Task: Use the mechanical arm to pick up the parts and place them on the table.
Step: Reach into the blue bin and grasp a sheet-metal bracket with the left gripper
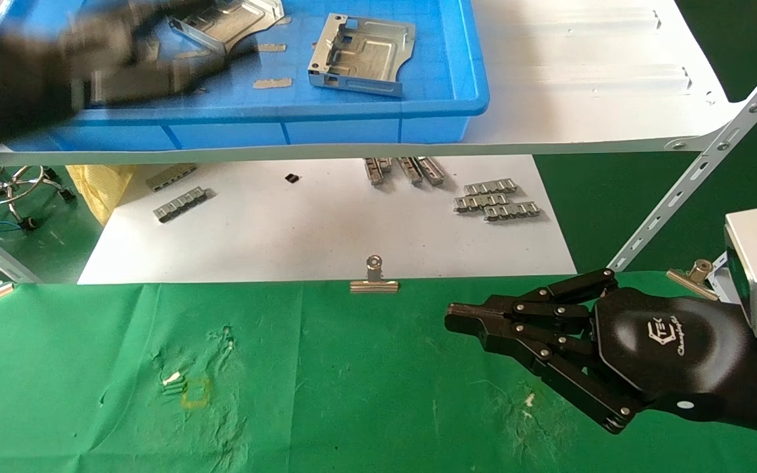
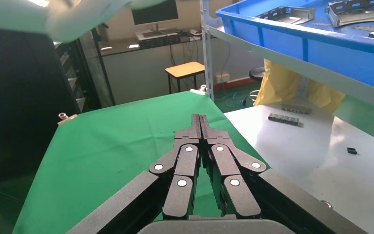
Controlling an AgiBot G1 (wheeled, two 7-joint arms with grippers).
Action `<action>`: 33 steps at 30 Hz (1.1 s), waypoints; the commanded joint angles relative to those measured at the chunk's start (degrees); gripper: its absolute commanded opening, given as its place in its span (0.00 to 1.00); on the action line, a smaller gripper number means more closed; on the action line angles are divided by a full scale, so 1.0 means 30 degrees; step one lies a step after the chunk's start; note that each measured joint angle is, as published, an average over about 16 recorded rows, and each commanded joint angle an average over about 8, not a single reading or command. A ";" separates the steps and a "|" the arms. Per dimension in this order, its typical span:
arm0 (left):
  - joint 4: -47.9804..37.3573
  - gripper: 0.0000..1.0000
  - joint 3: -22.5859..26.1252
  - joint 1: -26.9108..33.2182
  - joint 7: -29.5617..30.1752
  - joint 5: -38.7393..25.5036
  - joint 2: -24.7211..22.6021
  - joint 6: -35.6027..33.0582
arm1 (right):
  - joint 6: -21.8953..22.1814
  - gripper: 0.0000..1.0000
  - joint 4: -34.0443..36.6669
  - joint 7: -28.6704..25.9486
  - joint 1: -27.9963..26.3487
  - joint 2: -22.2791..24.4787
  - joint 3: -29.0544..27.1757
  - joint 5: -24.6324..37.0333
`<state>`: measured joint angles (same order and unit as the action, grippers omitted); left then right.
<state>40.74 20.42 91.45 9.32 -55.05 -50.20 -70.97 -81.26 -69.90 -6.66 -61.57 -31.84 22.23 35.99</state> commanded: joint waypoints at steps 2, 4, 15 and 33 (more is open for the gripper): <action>-0.3187 1.00 0.0521 0.2710 -0.0269 -0.1368 -0.1354 0.1478 | 0.0000 0.00 0.0000 0.0000 0.0000 0.0000 0.0000 0.0000; -0.5015 1.00 0.0991 0.4197 -0.0565 -0.2409 -0.2237 0.2779 | 0.0000 0.00 0.0000 0.0000 0.0000 0.0000 0.0000 0.0000; -1.1810 1.00 0.3695 0.9017 -0.0943 -0.6881 -0.5732 0.6796 | 0.0000 0.00 0.0000 0.0000 0.0000 0.0000 0.0000 0.0000; -1.3694 0.00 0.5193 1.0066 0.0003 -0.9050 -0.7091 0.8503 | 0.0000 0.00 0.0000 0.0000 0.0000 0.0000 0.0000 0.0000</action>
<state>-0.36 35.89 121.59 9.37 -82.04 -71.41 -45.67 -81.26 -69.90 -6.66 -61.57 -31.84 22.23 35.99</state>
